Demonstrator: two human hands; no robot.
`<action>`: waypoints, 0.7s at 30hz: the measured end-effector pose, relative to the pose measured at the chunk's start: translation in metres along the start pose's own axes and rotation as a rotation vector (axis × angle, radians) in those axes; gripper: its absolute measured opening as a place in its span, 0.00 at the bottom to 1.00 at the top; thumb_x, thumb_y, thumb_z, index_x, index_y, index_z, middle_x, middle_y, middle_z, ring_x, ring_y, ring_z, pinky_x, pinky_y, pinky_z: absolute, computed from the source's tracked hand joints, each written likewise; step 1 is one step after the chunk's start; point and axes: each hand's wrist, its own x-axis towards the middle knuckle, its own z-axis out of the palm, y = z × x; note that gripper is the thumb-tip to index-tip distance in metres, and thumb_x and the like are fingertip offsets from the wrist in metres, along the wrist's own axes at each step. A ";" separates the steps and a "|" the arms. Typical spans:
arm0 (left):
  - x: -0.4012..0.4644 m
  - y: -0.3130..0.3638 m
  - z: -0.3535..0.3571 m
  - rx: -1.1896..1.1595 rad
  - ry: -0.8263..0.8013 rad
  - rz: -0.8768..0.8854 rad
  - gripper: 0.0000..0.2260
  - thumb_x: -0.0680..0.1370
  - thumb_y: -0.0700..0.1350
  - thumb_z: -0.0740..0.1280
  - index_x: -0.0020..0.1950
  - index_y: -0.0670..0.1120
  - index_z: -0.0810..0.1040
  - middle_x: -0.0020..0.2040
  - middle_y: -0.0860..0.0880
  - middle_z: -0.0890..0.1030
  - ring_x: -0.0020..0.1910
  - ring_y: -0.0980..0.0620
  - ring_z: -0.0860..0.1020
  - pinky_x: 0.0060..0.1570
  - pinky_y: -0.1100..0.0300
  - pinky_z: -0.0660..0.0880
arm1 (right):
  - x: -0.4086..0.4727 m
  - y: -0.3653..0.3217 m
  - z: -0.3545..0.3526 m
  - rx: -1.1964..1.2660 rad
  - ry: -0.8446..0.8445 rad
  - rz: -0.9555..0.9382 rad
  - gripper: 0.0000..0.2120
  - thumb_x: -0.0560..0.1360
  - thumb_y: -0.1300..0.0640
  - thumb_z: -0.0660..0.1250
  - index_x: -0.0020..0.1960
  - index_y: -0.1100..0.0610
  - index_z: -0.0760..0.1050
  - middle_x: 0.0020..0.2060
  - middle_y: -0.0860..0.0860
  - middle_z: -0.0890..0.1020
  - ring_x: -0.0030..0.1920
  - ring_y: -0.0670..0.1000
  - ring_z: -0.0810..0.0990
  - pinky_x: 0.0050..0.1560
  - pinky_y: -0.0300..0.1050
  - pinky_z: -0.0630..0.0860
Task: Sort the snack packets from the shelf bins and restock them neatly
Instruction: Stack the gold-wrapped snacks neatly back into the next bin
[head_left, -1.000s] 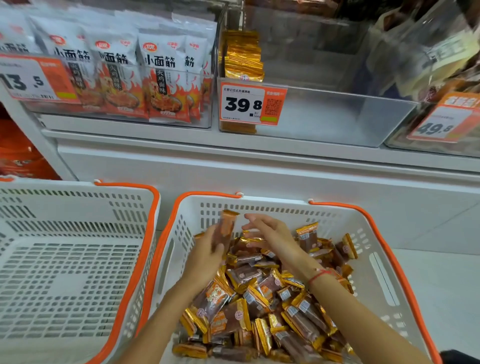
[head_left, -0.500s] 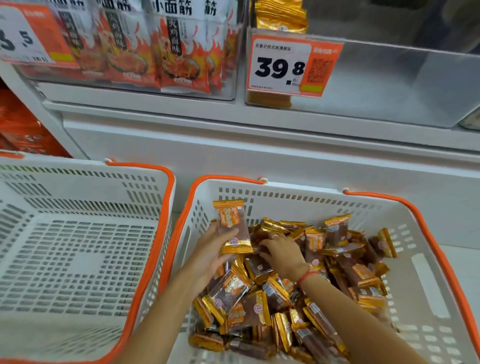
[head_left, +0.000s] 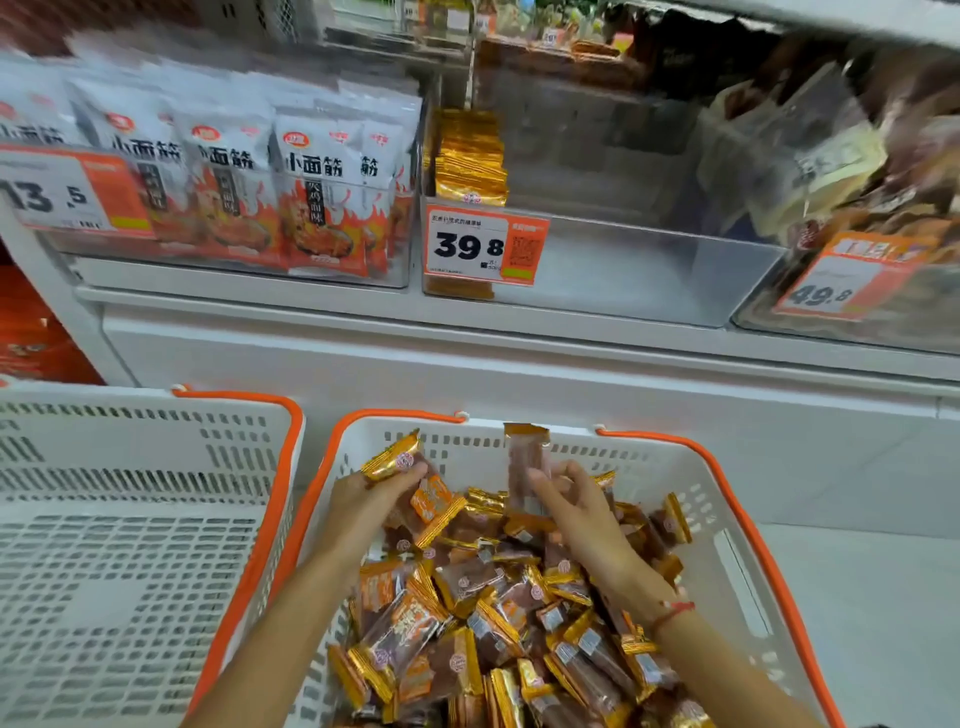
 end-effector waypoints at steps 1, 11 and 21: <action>-0.004 0.004 0.004 -0.030 -0.039 -0.024 0.07 0.75 0.50 0.71 0.49 0.49 0.84 0.44 0.49 0.86 0.51 0.50 0.81 0.59 0.53 0.73 | -0.007 -0.007 0.005 -0.087 0.052 -0.117 0.13 0.76 0.49 0.67 0.55 0.55 0.72 0.53 0.48 0.81 0.52 0.45 0.81 0.55 0.41 0.78; -0.029 0.026 0.035 -0.158 -0.418 -0.006 0.30 0.73 0.67 0.61 0.69 0.50 0.69 0.64 0.44 0.79 0.61 0.47 0.78 0.58 0.54 0.76 | -0.024 -0.017 0.017 -0.541 0.285 -0.548 0.22 0.64 0.39 0.75 0.54 0.43 0.73 0.52 0.39 0.72 0.54 0.41 0.71 0.52 0.37 0.71; -0.026 0.046 0.037 0.010 -0.276 0.304 0.16 0.75 0.64 0.64 0.60 0.62 0.74 0.59 0.60 0.78 0.58 0.66 0.76 0.56 0.69 0.74 | -0.012 -0.051 0.007 -0.236 0.032 -0.505 0.19 0.76 0.50 0.69 0.64 0.42 0.68 0.58 0.38 0.74 0.55 0.41 0.75 0.54 0.34 0.72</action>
